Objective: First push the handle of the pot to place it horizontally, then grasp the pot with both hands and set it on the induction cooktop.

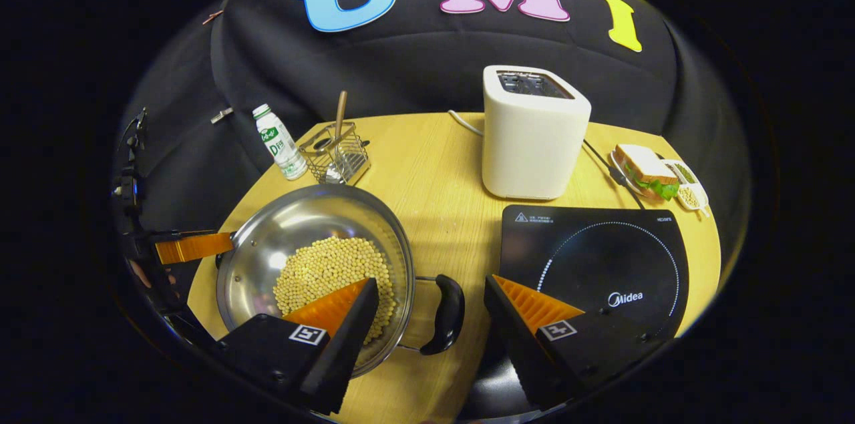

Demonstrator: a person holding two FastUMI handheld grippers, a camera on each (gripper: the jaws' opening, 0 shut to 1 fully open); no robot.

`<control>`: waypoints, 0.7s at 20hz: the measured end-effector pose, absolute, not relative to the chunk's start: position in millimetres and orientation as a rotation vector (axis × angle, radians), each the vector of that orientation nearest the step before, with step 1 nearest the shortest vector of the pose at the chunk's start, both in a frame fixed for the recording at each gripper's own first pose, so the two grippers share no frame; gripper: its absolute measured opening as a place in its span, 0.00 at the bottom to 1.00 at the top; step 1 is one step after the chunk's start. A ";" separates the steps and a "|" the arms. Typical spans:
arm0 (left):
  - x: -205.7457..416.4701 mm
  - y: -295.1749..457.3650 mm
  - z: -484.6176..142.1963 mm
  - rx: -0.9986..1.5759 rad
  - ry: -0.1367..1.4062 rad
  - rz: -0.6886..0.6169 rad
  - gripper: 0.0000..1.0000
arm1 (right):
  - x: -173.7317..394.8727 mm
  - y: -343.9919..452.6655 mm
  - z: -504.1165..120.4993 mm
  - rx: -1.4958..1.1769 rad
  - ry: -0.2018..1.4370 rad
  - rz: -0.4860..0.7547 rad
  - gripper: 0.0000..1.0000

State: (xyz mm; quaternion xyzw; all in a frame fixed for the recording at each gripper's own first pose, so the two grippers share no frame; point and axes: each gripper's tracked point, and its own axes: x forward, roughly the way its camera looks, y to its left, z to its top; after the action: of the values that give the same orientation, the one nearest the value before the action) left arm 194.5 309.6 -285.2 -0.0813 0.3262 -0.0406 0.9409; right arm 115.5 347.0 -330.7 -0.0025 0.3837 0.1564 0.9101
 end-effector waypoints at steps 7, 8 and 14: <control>200.1 297.7 -313.1 -0.147 0.699 -0.113 0.96 | 105.2 363.0 -357.6 0.001 0.844 0.350 0.99; 203.1 296.5 -315.6 -0.146 0.706 -0.117 0.95 | 106.1 364.1 -359.9 0.005 0.849 0.348 0.99; 210.5 297.0 -325.4 -0.135 0.728 -0.140 0.88 | 113.0 363.2 -371.1 0.004 0.851 0.314 0.93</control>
State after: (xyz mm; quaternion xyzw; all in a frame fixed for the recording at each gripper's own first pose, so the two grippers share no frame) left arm 210.5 297.0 -325.4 -0.0658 0.3556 -0.0682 0.9298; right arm 113.0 363.2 -371.1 0.0021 0.4110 0.1518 0.8989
